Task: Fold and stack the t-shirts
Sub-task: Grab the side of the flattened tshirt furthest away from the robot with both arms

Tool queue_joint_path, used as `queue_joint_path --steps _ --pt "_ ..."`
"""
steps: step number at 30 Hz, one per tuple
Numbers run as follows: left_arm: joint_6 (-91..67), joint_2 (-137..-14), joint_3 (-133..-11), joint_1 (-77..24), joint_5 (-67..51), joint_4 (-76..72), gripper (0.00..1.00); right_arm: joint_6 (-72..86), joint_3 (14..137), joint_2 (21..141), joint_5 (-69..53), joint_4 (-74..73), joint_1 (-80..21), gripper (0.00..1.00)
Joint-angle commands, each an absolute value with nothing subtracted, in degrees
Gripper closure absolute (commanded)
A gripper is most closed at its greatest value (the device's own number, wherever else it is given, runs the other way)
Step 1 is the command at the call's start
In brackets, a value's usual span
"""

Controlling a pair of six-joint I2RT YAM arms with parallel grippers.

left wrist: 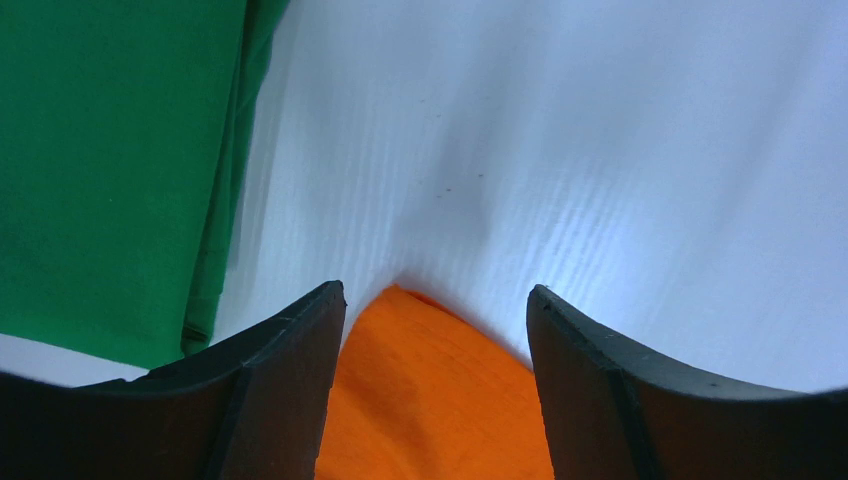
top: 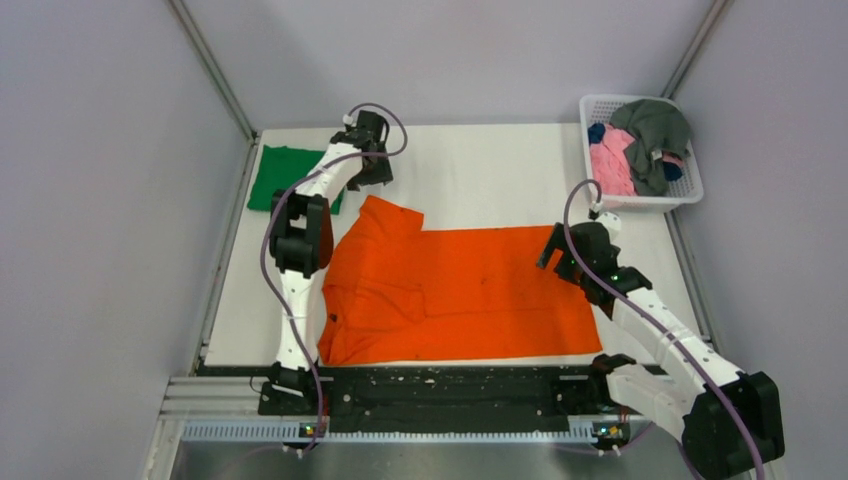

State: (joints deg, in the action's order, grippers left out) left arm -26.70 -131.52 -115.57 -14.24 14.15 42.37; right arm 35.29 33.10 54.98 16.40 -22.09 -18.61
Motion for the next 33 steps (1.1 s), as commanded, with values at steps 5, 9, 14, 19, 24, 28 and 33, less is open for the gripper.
queue_joint_path --steps 5,9,14,19,24,28,33 --pt "-25.15 -132.93 -114.56 -12.74 11.57 43.45 0.39 33.97 35.16 56.22 18.39 -19.86 -18.94 0.01" --pt "-25.20 -133.29 -113.24 -12.74 9.92 42.51 0.43 33.97 35.12 56.41 18.79 -19.86 -18.98 0.01" --pt "-25.14 -134.49 -113.20 -12.75 9.92 41.76 0.47 33.93 35.01 56.56 18.94 -19.86 -18.97 0.01" --pt "-24.60 -135.38 -113.20 -12.74 8.46 41.08 0.54 33.94 34.85 56.85 19.19 -19.86 -18.94 0.01" --pt "-24.32 -136.48 -113.28 -12.74 9.41 41.04 0.61 34.00 35.40 58.18 19.98 -19.62 -18.96 0.01" --pt "-24.08 -137.13 -113.53 -12.77 9.06 40.87 0.71 34.62 36.92 60.82 20.76 -18.06 -18.86 0.01" --pt "-23.45 -136.68 -113.94 -12.74 7.63 41.04 1.00 32.77 43.84 69.49 22.82 -14.96 -17.82 0.02"
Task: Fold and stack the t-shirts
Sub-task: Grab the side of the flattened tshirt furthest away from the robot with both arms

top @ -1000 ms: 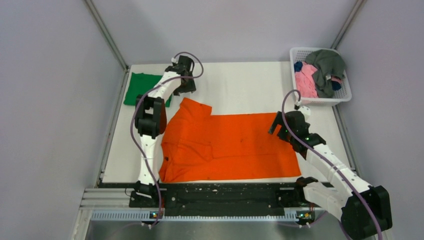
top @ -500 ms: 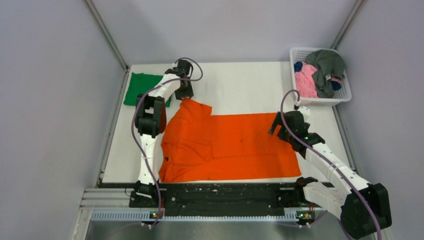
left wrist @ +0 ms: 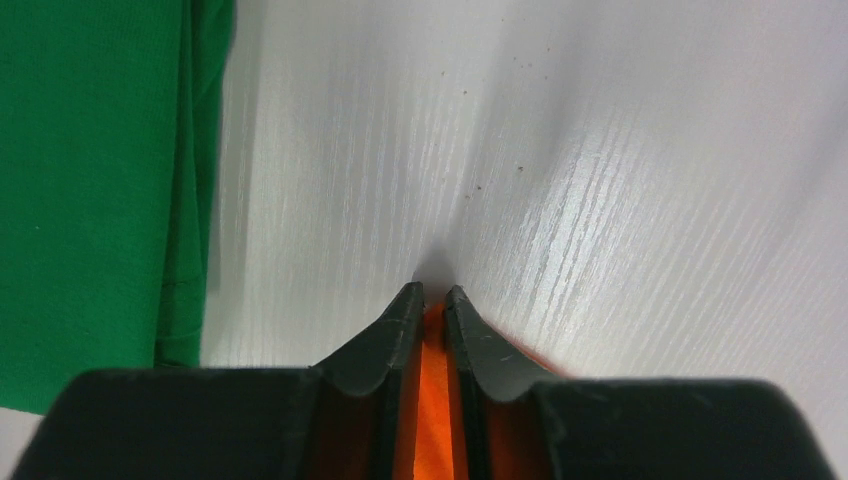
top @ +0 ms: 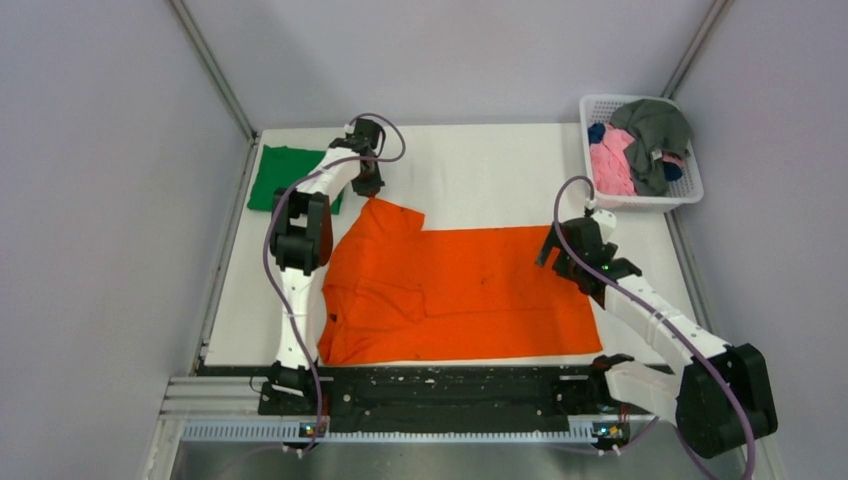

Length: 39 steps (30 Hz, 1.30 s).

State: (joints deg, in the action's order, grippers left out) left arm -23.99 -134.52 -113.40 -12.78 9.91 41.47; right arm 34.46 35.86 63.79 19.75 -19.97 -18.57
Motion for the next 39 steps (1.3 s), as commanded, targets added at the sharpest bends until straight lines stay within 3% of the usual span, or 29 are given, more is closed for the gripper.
queue_joint_path --steps 1,5,17,39 --pt "-23.34 -136.43 -114.05 -12.74 7.32 41.19 1.00 32.47 46.27 71.95 23.67 -15.41 -17.25 0.02" --pt "-22.78 -133.23 -113.91 -12.82 4.21 41.69 1.00 32.14 54.98 82.93 24.51 -17.32 -13.62 0.05" --pt "-23.90 -118.63 -101.14 -14.13 1.43 36.10 1.00 28.95 75.77 109.27 29.84 -26.72 -10.37 0.34" --pt "-26.28 -104.77 -86.22 -18.14 2.17 33.13 1.00 34.06 68.87 107.70 25.73 -27.86 -10.38 0.60"
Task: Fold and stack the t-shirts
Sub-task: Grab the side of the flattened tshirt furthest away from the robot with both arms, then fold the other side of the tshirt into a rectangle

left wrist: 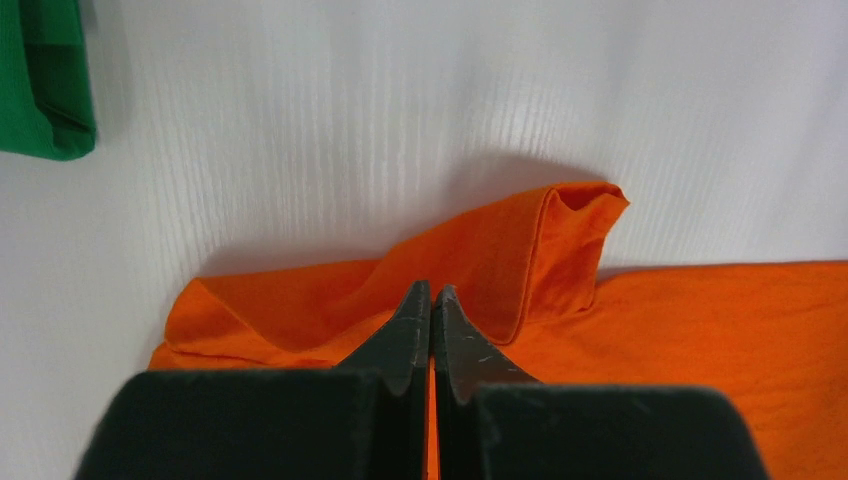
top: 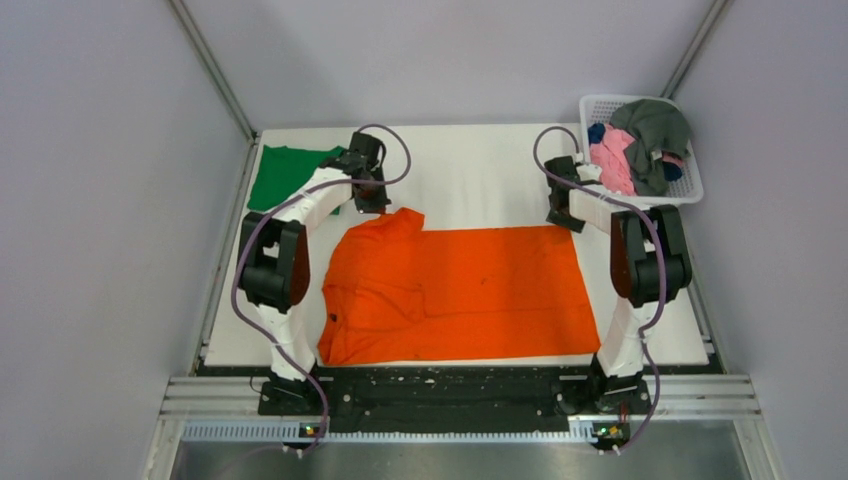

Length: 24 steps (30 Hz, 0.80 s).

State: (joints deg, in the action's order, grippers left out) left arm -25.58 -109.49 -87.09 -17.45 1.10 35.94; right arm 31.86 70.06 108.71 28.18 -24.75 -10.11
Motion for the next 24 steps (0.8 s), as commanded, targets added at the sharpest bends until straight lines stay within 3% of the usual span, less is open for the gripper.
queue_joint_path --steps 1,10,14,24 --pt "-26.40 -104.56 -86.02 -18.19 2.27 33.13 1.00 34.34 69.02 107.58 25.61 -28.13 -10.45 0.61" --pt "-27.23 -102.57 -84.04 -18.63 2.77 33.00 1.00 37.80 67.78 107.45 26.33 -29.24 -10.73 0.78" --pt "-27.50 -101.05 -82.74 -18.81 2.68 32.87 1.00 37.53 68.03 107.08 26.95 -28.54 -11.16 1.00" --pt "-28.53 -90.75 -74.66 -20.67 2.34 31.87 1.00 33.40 60.66 93.47 29.41 -25.27 -13.21 1.00"
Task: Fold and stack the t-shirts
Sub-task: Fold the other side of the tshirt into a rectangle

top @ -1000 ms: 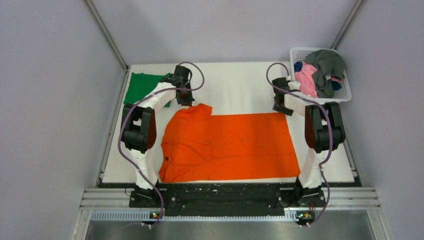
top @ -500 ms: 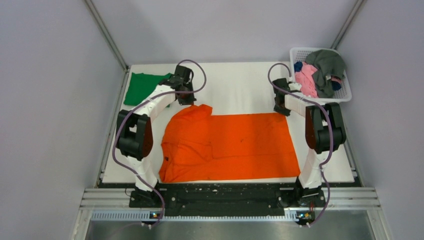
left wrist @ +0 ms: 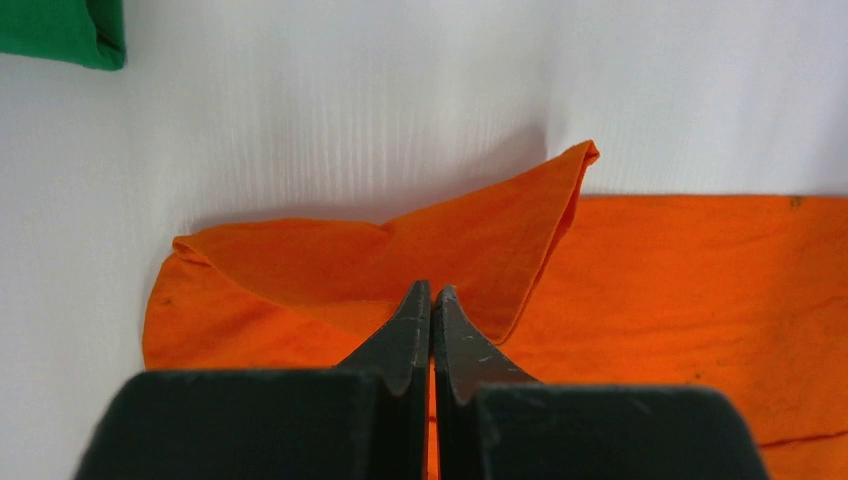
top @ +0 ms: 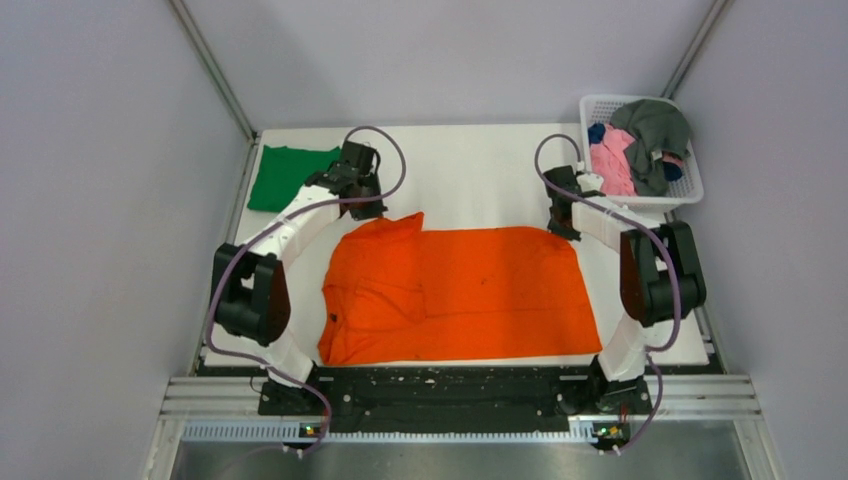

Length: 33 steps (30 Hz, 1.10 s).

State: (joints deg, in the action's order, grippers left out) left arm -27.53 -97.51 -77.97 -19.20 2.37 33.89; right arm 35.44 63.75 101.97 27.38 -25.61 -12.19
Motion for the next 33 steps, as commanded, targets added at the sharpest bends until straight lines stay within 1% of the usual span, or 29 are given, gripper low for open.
queue_joint_path --steps 1,5,9,14,18,25,33 --pt "-28.75 -89.26 -73.22 -21.14 2.86 31.79 1.00 33.21 59.02 91.72 29.36 -25.28 -13.34 1.00" --pt "-30.40 -82.08 -65.75 -23.15 5.12 31.13 1.00 33.21 53.11 85.15 27.37 -25.60 -13.75 1.00" --pt "-32.49 -74.11 -58.80 -24.91 6.33 31.23 1.00 33.31 49.82 79.90 27.37 -27.59 -14.38 1.00" --pt "-34.25 -64.15 -53.34 -26.44 9.42 35.83 1.00 33.34 47.38 73.88 29.30 -31.15 -14.39 1.00" --pt "-36.62 -58.14 -48.67 -26.78 6.88 36.67 1.00 33.35 46.41 70.39 29.17 -33.41 -14.41 1.00" --pt "-39.76 -51.11 -46.93 -27.46 5.77 40.38 1.00 32.85 47.09 66.77 30.74 -36.15 -14.39 1.00" --pt "-43.33 -45.09 -47.07 -27.96 4.15 45.25 1.00 32.25 47.48 66.98 30.68 -36.34 -14.41 1.00"
